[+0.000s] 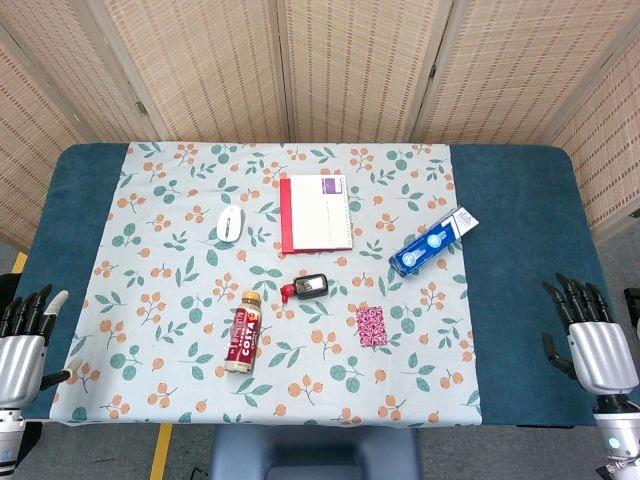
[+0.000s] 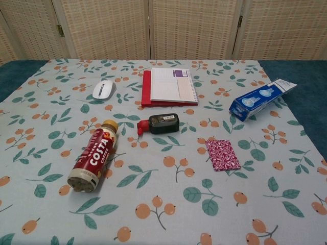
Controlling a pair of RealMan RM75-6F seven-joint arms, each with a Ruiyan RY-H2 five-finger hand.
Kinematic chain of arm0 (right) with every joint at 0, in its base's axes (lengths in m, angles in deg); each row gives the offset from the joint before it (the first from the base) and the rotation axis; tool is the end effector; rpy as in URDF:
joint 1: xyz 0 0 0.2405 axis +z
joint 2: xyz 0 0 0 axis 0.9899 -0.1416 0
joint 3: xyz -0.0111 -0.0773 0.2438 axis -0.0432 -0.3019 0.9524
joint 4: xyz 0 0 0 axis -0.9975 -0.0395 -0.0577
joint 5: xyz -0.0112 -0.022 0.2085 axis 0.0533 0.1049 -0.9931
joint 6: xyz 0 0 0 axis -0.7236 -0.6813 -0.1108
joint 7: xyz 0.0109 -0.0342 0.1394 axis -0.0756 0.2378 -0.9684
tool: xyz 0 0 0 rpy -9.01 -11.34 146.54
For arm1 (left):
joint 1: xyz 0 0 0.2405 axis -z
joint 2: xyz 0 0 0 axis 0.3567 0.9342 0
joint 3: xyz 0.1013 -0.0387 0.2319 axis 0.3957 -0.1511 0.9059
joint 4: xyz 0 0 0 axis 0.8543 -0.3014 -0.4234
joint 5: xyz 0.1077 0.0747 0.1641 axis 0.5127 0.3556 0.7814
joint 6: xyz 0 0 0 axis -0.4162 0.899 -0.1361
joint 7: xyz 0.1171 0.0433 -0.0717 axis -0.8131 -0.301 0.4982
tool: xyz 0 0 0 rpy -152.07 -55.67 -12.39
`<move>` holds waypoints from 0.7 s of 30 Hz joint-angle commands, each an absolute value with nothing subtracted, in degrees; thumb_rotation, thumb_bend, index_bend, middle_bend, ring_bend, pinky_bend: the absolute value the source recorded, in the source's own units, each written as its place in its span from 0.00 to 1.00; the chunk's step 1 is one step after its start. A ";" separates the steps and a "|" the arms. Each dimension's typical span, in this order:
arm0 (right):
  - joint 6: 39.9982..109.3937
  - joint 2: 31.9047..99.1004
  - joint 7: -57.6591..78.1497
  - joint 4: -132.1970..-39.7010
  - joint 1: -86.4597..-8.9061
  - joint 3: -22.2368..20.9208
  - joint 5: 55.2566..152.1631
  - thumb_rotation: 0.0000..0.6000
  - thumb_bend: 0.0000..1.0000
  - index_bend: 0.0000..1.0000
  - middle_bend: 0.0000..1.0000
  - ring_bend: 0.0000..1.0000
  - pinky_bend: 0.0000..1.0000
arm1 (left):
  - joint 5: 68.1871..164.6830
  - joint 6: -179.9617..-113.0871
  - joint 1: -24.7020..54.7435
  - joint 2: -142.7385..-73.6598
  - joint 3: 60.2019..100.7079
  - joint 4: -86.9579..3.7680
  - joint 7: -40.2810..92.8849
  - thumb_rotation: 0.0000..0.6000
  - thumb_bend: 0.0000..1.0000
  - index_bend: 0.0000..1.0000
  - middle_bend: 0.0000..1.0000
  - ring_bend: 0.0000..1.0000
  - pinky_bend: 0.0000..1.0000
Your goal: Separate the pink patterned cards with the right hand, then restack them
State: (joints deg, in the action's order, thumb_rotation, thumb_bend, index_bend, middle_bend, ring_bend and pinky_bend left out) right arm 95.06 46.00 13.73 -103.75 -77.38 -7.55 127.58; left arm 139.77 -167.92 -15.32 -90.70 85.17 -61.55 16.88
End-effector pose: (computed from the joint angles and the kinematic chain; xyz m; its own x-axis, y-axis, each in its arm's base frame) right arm -0.3116 -0.1808 0.1603 0.4370 -0.0078 0.8994 -0.8994 -0.0152 0.4369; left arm -0.3076 0.1869 0.1545 0.5188 -0.0202 0.8546 0.8549 0.0069 -0.5188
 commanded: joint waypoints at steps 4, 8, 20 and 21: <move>94.87 45.57 13.36 -104.09 -77.15 -7.63 127.96 1.00 0.51 0.08 0.05 0.00 0.00 | 138.92 -167.09 -15.29 -91.36 85.43 -60.83 16.98 1.00 0.22 0.10 0.01 0.01 0.00; 94.56 45.29 12.85 -104.25 -76.92 -7.79 128.39 1.00 0.51 0.08 0.05 0.00 0.00 | 139.53 -167.69 -15.53 -91.59 85.64 -60.38 17.67 1.00 0.22 0.10 0.01 0.01 0.00; 92.11 45.65 10.94 -105.78 -74.46 -8.91 132.36 1.00 0.51 0.16 0.05 0.00 0.00 | 140.19 -168.17 -15.69 -91.51 85.79 -60.42 18.66 1.00 0.22 0.10 0.01 0.02 0.00; 90.87 45.80 11.29 -106.07 -73.87 -9.13 132.37 1.00 0.51 0.17 0.05 0.00 0.00 | 140.21 -168.18 -15.71 -91.56 85.82 -60.44 18.75 1.00 0.22 0.10 0.01 0.03 0.00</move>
State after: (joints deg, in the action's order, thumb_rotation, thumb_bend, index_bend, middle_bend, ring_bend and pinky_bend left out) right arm 92.12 45.51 10.99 -105.72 -74.64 -8.83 132.13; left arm 140.20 -168.18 -15.70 -91.54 85.81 -60.43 18.73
